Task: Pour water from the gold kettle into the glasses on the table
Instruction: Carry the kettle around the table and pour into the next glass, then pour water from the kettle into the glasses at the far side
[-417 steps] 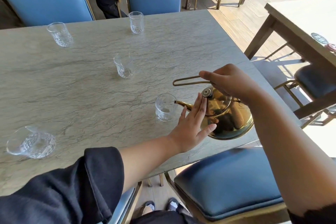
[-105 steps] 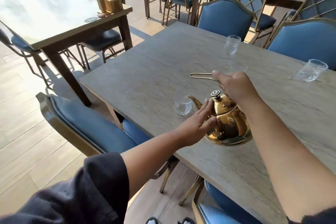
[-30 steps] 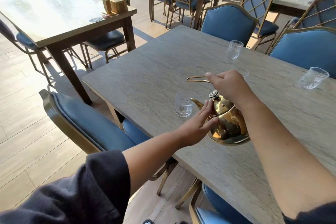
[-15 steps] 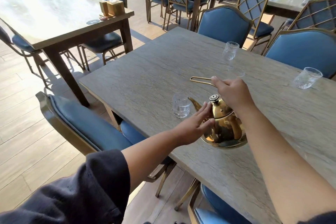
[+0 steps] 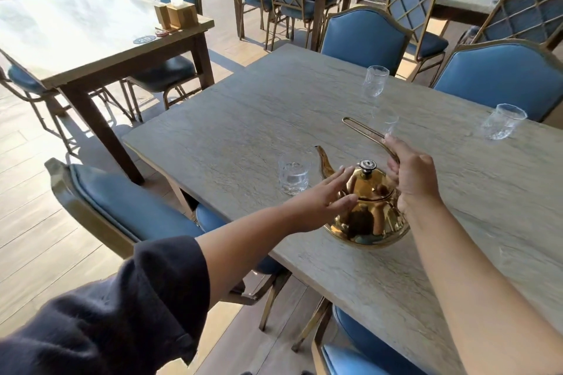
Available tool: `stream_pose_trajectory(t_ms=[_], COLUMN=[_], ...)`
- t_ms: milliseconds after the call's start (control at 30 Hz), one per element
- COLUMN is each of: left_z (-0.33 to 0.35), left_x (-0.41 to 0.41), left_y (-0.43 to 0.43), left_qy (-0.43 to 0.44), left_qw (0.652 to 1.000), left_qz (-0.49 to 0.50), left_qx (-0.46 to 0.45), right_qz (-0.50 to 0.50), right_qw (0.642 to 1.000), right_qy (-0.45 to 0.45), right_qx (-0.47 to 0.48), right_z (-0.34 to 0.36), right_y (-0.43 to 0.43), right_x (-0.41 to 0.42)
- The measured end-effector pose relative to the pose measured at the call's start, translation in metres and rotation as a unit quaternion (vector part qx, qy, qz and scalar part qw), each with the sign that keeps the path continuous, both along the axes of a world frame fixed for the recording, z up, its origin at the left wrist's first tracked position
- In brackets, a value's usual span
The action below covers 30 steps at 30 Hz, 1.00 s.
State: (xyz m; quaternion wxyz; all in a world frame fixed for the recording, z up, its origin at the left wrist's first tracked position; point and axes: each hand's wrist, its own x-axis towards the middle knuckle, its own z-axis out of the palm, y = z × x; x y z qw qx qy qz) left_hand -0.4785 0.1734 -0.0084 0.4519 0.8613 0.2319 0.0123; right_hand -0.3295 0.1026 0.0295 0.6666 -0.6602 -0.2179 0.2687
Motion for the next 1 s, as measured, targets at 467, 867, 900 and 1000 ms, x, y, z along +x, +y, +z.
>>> stream_pose_trajectory(t_ms=[467, 867, 900, 1000], left_z=[0.013, 0.012, 0.011, 0.006], left_x=[0.041, 0.132, 0.139, 0.158], left_y=[0.042, 0.070, 0.073, 0.081], left_qy=[0.037, 0.014, 0.013, 0.014], left_qw=[0.980, 0.980, 0.980, 0.980], left_qz=[-0.164, -0.192, -0.194, -0.196], left_qx=[0.110, 0.053, 0.048, 0.034], right_qz=[-0.191, -0.278, -0.279, -0.272], right_qw=[0.981, 0.960, 0.960, 0.959], right_qy=[0.008, 0.007, 0.001, -0.024], right_qx=[0.022, -0.030, -0.038, -0.073], right_z=[0.012, 0.027, 0.028, 0.030], right_y=[0.005, 0.041, 0.044, 0.055], right_x=[0.003, 0.072, 0.080, 0.100])
